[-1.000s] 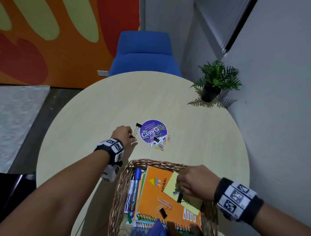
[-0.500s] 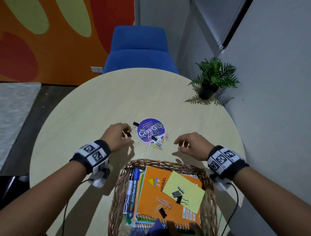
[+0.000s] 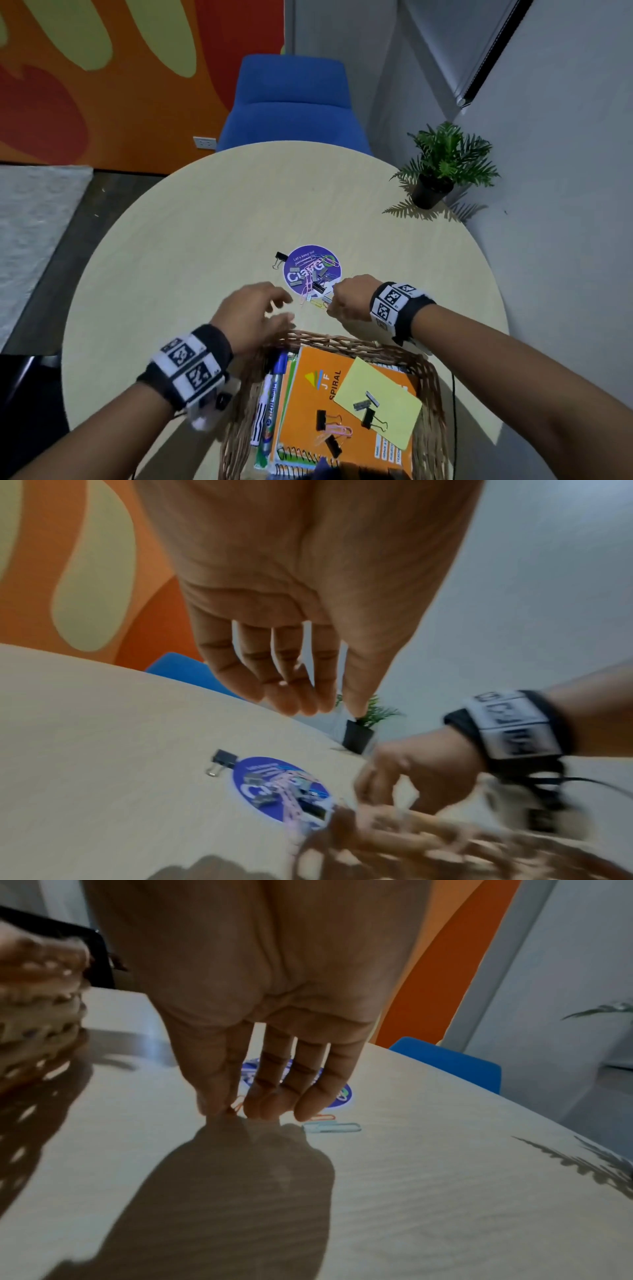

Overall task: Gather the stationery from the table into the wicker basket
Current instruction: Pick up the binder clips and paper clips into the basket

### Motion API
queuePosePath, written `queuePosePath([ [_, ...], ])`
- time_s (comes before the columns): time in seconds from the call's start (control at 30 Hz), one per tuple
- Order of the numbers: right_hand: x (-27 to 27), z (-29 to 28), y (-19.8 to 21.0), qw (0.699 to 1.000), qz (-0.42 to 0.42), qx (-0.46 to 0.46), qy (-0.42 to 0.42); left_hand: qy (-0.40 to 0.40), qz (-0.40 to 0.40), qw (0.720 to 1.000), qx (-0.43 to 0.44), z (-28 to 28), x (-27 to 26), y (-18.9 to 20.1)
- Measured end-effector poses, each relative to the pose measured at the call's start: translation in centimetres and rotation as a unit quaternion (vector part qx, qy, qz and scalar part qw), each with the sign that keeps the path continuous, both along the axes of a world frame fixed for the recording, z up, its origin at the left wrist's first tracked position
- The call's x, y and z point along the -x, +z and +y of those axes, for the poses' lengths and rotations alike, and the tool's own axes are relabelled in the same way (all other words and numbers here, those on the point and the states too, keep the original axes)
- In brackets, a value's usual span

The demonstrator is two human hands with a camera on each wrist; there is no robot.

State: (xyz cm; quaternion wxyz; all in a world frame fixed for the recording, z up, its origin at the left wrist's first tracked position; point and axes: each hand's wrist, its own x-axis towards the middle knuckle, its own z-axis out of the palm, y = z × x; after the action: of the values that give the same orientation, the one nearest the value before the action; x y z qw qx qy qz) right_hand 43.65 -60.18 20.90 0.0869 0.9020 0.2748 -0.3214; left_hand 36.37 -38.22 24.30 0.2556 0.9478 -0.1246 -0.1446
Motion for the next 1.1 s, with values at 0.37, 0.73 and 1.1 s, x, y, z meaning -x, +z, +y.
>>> queuePosePath([
  [0.37,-1.3,-2.9,-2.1,0.995,0.046,-0.042,-0.082,-0.040,0.121,0.979,-0.161,-1.6,-9.7,-6.1],
  [0.73,-2.2,-3.9,-4.1,0.979,-0.017,-0.046,-0.196,-0.058,0.127,0.964,-0.226,-4.8,-11.2,-7.4],
  [1.1,-1.7,-4.4,-1.8,0.972,0.007,-0.117,-0.205,-0.042,0.166,0.962,-0.215,-2.9,-9.9,-7.0],
])
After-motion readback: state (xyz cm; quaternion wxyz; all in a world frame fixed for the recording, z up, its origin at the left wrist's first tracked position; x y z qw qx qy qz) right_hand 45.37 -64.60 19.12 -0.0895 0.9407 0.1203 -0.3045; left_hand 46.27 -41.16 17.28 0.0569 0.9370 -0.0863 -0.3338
